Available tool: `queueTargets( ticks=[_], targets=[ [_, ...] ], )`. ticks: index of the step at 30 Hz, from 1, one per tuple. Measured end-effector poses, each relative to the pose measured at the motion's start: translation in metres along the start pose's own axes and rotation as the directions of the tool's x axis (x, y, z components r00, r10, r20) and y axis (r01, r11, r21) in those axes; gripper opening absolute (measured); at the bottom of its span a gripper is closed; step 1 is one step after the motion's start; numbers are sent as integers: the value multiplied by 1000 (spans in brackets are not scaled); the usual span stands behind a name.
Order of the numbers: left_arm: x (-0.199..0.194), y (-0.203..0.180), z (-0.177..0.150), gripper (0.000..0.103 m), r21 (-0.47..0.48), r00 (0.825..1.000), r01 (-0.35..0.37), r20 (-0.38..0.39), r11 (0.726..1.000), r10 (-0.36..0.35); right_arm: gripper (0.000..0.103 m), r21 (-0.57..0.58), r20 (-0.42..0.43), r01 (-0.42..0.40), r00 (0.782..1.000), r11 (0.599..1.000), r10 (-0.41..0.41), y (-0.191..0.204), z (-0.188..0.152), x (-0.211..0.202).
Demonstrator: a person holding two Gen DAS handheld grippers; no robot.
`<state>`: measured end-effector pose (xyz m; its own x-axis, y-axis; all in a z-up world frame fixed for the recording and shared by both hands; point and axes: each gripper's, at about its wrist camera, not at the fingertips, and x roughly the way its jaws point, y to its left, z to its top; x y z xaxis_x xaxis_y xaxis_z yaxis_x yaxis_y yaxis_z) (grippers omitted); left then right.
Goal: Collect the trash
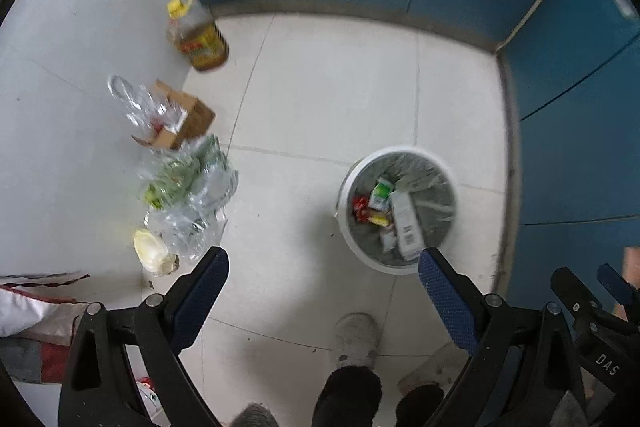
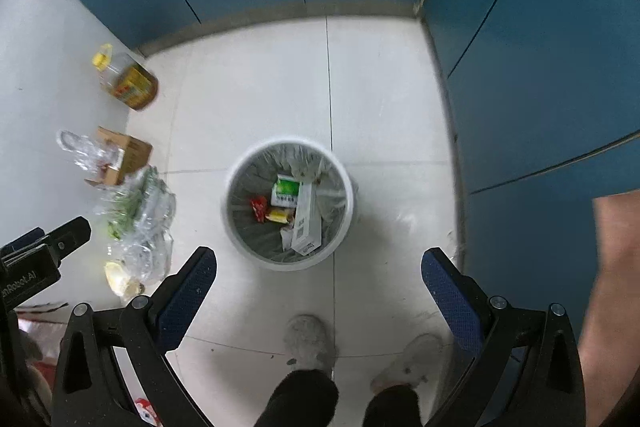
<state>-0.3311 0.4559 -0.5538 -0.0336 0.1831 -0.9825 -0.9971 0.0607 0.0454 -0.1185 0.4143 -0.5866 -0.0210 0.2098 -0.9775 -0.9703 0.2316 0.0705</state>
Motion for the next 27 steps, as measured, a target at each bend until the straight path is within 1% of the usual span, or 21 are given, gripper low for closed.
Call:
queueTargets(
  ticks=[2, 3, 4, 5, 6, 12, 17, 21, 23, 24, 26, 27],
  targets=[
    [-32, -2, -5, 97, 14, 1000, -6, 26, 1000, 6, 103, -12, 25, 8, 1000, 1000, -8, 3, -3, -41],
    [-58, -2, -9, 97, 20, 999, -2, 41, 1000, 1, 103, -14, 38, 12, 999, 1000, -11, 3, -6, -64],
    [-69, -1, -11, 97, 22, 999, 5, 45, 1000, -6, 103, -12, 51, 12, 999, 1000, -12, 3, -9, -92],
    [-92, -1, -16, 97, 24, 998, 18, 56, 1000, -20, 103, -11, 56, 10, 998, 1000, -9, 3, -11, -107],
    [-110, -1, -19, 97, 24, 997, 24, 66, 999, -25, 103, -12, 68, 1, 998, 1000, 0, 4, -14, -135],
    [-201, -2, -39, 97, 47, 991, 77, 109, 996, -82, 103, -55, 134, -18, 991, 998, 25, 13, -33, -248],
    [-261, -2, -54, 97, 74, 980, 83, 175, 994, -95, 103, -57, 196, -21, 980, 998, 32, 12, -50, -320],
    [-299, -3, -61, 97, 89, 966, 84, 236, 993, -103, 103, -43, 236, -40, 971, 998, 49, 3, -57, -360],
    [-317, -8, -61, 97, 87, 960, 60, 268, 994, -82, 103, -22, 256, -72, 964, 997, 75, -4, -60, -373],
    [-327, -12, -61, 97, 87, 955, 43, 288, 995, -66, 103, -9, 273, -88, 958, 996, 87, -10, -60, -382],
    [-343, -21, -59, 97, 83, 941, 8, 336, 997, -35, 103, 26, 321, -137, 939, 990, 122, -26, -62, -400],
    [-353, -30, -56, 97, 86, 929, -10, 370, 996, -23, 103, 43, 343, -153, 931, 987, 129, -34, -62, -408]
  ],
)
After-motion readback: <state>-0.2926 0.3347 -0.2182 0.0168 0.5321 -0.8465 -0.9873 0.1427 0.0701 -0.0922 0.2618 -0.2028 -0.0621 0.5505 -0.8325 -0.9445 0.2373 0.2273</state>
